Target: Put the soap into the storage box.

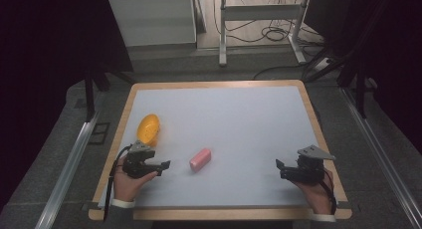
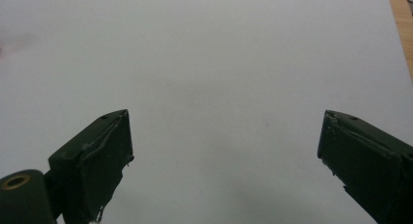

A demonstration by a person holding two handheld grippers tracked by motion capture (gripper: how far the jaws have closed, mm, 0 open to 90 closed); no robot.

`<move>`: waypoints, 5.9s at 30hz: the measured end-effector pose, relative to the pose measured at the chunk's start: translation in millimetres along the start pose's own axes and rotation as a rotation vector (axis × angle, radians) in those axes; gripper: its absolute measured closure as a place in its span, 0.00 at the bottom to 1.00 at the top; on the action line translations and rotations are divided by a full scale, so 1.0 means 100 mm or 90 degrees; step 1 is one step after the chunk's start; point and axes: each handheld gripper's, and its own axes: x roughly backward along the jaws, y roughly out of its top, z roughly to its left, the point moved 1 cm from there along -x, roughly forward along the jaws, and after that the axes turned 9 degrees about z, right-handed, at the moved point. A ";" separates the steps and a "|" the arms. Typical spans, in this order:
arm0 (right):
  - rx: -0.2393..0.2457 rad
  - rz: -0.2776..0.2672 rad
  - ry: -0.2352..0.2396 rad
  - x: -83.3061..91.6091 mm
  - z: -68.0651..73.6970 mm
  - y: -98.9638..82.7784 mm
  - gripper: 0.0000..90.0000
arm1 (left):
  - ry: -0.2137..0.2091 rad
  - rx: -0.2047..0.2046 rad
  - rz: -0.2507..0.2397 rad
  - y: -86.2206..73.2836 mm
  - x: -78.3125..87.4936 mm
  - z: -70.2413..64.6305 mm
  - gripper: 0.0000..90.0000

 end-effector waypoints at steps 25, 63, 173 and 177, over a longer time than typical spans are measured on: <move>-0.005 0.008 -0.001 -0.03 -0.01 -0.02 0.07 | 0.023 0.009 0.025 -0.03 -0.03 0.01 0.26; -0.002 0.009 0.013 -0.06 -0.02 -0.04 0.08 | 0.008 -0.012 0.003 0.34 0.38 -0.18 0.26; -0.008 0.016 -0.011 -0.08 -0.09 -0.07 0.08 | -0.021 -0.094 0.182 0.88 -0.82 -0.92 0.66; -0.008 0.017 -0.014 -0.08 -0.09 -0.07 0.08 | -0.019 -0.091 0.183 0.88 -0.81 -0.90 0.66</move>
